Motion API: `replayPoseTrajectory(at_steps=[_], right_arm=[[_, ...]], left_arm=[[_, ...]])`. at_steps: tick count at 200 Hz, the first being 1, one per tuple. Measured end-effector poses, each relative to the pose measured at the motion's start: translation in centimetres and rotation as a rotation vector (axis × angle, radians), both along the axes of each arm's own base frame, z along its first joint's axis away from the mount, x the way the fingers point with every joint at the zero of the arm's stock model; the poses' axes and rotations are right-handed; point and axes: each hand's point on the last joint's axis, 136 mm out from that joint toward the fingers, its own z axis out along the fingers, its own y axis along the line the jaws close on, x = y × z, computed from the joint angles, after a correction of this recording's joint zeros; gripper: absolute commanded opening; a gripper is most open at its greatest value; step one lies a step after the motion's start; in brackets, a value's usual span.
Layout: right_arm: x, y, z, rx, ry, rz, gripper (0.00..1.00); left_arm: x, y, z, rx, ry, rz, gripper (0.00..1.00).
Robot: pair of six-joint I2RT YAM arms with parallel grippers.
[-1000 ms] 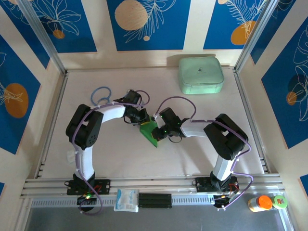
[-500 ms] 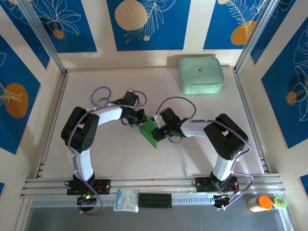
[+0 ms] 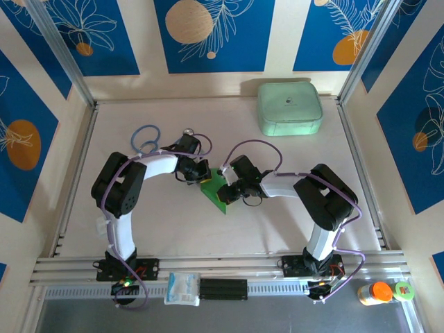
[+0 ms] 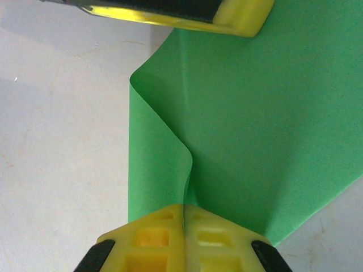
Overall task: Fold a paper plane with a square sheet of paper (pick it up from the middle)
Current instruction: Third fold the triangle at the center of the table.
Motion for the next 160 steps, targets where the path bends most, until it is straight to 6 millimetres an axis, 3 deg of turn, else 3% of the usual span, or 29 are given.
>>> replayPoseTrajectory(at_steps=[160], right_arm=[[0.57, -0.29, -0.38, -0.037, -0.005, -0.021, 0.00]], left_arm=[[0.01, -0.29, -0.08, -0.014, 0.001, -0.023, 0.00]])
